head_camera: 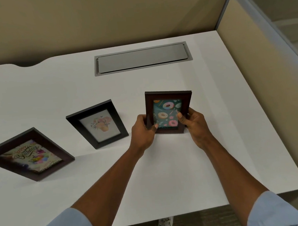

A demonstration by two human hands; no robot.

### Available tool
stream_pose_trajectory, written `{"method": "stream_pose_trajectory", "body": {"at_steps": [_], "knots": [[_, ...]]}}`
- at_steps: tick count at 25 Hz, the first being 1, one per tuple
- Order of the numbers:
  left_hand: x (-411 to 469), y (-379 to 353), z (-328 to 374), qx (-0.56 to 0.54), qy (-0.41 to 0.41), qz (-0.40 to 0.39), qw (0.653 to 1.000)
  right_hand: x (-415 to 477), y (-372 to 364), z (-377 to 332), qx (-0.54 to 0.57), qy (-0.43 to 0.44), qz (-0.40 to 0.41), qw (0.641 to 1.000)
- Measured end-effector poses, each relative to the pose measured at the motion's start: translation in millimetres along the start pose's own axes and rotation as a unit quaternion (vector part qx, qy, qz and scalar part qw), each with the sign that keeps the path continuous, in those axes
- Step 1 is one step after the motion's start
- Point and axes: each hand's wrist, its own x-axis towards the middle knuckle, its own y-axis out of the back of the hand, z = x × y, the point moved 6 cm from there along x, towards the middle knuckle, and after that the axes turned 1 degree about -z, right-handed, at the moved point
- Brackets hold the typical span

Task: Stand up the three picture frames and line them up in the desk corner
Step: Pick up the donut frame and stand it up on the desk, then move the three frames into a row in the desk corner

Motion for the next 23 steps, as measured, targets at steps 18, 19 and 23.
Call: {"method": "stream_pose_trajectory", "body": {"at_steps": [18,19,23], "knots": [[-181,168,-176,0.257,-0.07,0.221,0.938,-143,-143,-2,-0.121,0.025,0.069,0.99],[-186,188,-185,0.259,-0.054,0.243,0.933,-145,-170,0,-0.124,0.016,0.009,0.992],[-191,274,-220,0.271,-0.002,0.296,0.916,-146,-267,18,-0.177,0.001,-0.169,0.97]]}}
